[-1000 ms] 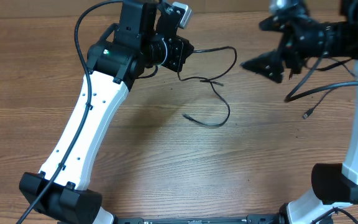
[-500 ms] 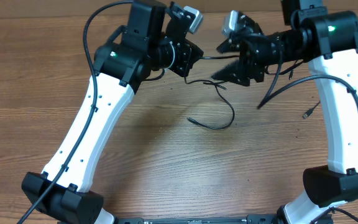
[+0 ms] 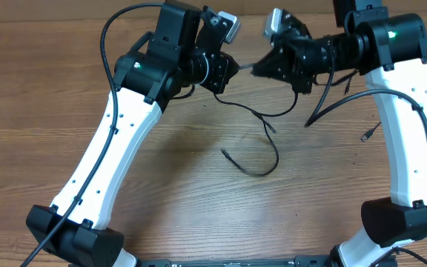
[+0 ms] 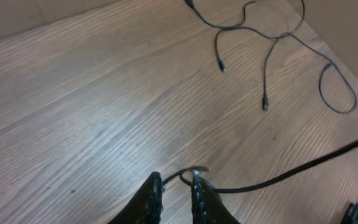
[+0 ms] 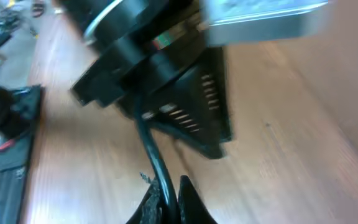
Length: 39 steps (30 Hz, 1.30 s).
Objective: Untangle cables
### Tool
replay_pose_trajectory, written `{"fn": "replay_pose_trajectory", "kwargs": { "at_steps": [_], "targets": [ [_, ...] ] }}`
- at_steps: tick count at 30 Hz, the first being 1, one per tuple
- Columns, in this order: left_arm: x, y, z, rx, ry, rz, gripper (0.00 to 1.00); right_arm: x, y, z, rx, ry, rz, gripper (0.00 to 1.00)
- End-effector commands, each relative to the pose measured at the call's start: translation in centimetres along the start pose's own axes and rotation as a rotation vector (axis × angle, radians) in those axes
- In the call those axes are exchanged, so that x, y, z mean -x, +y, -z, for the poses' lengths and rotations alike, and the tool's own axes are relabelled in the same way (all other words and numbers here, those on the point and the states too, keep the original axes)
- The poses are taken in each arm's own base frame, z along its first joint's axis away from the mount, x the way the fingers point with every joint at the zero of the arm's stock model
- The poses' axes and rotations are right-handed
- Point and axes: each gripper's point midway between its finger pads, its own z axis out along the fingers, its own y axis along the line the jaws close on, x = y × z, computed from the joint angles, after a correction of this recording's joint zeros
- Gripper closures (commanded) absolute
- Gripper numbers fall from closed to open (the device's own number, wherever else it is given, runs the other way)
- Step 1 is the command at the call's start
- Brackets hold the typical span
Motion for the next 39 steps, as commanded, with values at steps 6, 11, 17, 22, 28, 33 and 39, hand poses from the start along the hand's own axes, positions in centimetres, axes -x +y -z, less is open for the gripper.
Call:
{"fn": "replay_pose_trajectory", "kwargs": {
  "at_steps": [6, 11, 17, 22, 28, 33, 39],
  "targets": [
    [-0.1, 0.2, 0.7, 0.026, -0.002, -0.028, 0.0, -2.6, -8.7, 5.5, -0.389, -0.008, -0.471, 0.96],
    [-0.8, 1.1, 0.8, 0.078, 0.027, -0.015, 0.0, -5.1, -11.7, 10.0, -0.523, -0.067, -0.672, 0.96],
    [-2.4, 3.4, 1.2, 0.217, 0.088, 0.002, 0.0, -8.5, -13.6, 15.5, -0.636, -0.147, -0.889, 0.96],
    [-2.7, 3.7, 1.3, 0.232, 0.101, 0.006, 0.0, -9.1, -13.4, 17.9, -0.604, -0.22, -0.932, 0.96],
    [-2.7, 3.7, 1.3, 0.233, 0.101, 0.006, 0.0, -11.5, -14.1, 21.7, -0.707, -0.24, -0.972, 0.96],
    [-2.7, 3.7, 1.3, 0.233, 0.101, 0.005, 0.0, -14.9, -14.9, 26.5, -0.884, -0.228, -1.012, 0.96],
    [-2.7, 3.7, 1.3, 0.233, 0.101, 0.006, 0.0, -18.2, -14.7, 32.6, -1.05, -0.255, -1.042, 0.96]
  ]
}}
